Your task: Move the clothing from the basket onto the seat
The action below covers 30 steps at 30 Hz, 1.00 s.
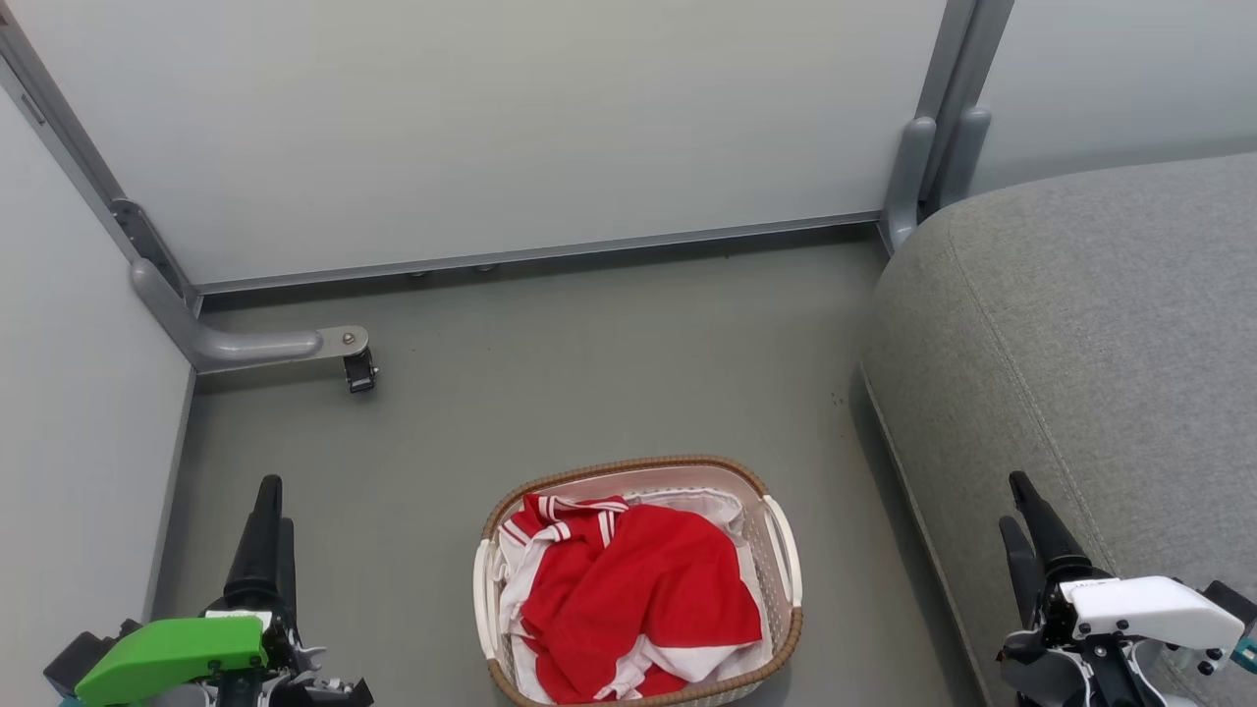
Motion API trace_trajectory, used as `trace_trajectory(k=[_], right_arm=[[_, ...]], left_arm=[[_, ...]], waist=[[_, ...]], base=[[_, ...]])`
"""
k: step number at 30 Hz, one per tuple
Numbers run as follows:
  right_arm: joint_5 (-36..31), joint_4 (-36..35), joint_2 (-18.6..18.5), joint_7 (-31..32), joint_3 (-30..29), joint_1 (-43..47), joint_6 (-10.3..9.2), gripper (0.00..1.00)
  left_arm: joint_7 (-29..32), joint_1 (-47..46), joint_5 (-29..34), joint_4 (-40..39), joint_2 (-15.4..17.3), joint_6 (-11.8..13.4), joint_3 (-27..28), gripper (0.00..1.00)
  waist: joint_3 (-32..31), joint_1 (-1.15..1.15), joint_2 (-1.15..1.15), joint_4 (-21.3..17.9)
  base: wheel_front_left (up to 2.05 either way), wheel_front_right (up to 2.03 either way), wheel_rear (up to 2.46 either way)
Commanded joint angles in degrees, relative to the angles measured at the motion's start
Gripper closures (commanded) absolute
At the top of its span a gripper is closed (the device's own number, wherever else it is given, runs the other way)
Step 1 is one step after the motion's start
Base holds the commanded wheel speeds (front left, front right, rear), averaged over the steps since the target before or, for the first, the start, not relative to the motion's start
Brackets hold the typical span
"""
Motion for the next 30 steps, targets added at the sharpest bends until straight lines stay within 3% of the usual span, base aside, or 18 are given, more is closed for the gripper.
trace_trajectory(k=[1,16,30], right_arm=[[-1.27,-0.73,-0.45,-0.70,0.08,-0.78,0.01,0.00],[-15.81,-3.46,-0.60,-4.28,0.00,-0.32,0.01,0.00],[-35.15,-7.28,-0.71,-7.12,2.94,0.68,0.01,0.00]], left_arm=[[-0.73,-0.14,1.49,-1.56,0.27,-0.11,-0.19,0.00],[-4.28,1.47,16.99,-5.63,0.35,0.92,-1.63,0.00],[-7.11,3.28,31.13,-7.85,0.42,2.15,-3.56,0.00]], waist=[[0.00,0.00,0.00,0.00],[-0.03,0.00,0.00,0.02],[0.01,0.00,0.00,0.02]], base=[[0.00,0.00,0.00],[0.00,0.00,0.00],[0.00,0.00,0.00]])
